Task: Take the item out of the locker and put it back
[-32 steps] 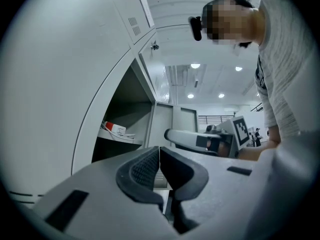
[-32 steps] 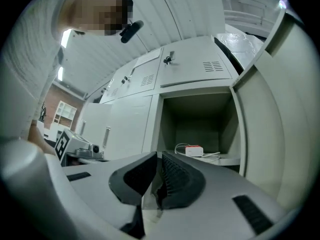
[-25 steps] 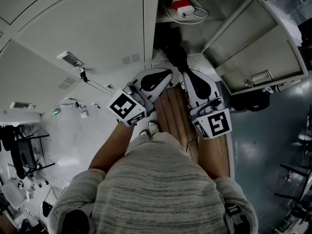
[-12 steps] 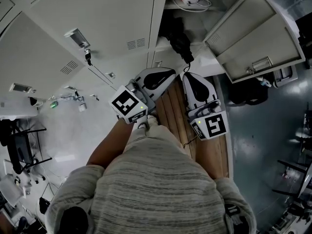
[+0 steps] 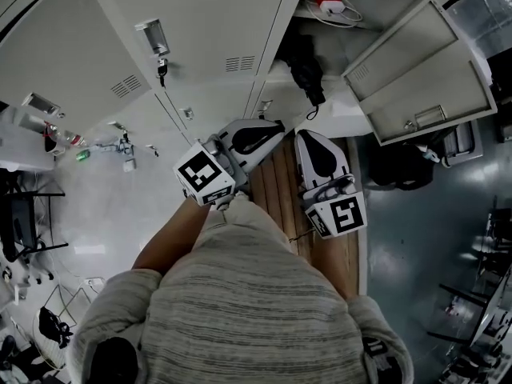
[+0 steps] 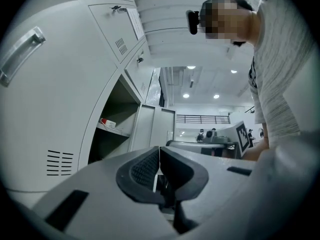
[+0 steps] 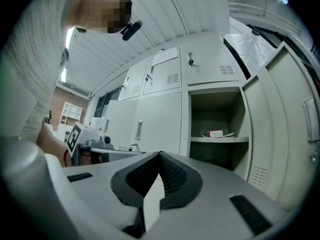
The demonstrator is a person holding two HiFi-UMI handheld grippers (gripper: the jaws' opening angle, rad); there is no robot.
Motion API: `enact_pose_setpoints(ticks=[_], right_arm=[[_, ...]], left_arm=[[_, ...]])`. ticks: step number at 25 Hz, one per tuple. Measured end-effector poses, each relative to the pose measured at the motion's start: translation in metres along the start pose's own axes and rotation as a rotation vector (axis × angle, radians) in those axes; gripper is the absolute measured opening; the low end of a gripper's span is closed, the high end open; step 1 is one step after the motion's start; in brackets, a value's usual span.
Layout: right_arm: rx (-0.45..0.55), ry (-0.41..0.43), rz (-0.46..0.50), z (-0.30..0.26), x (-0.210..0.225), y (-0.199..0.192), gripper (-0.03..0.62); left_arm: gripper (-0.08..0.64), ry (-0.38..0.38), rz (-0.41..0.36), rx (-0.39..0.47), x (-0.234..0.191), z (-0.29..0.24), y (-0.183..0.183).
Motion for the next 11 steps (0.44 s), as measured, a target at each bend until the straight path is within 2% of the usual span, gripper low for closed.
enact_pose_setpoints(ticks=[11], right_arm=[[0.003,0.024,-0.012,0.0043,-0.0048,-0.0023,0.025]], left_arm=[[0.009,0.01,-0.017,-0.011,0.0074,0.0021,0.0]])
Point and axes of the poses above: the fingertips, and each gripper's own axes: z backward along the fingers, x to its right, y out of its top, the point moved 5 cm from there along z, backward along the fingers, and after that the axes turned 14 degrees about z, right-handed, at the moved point
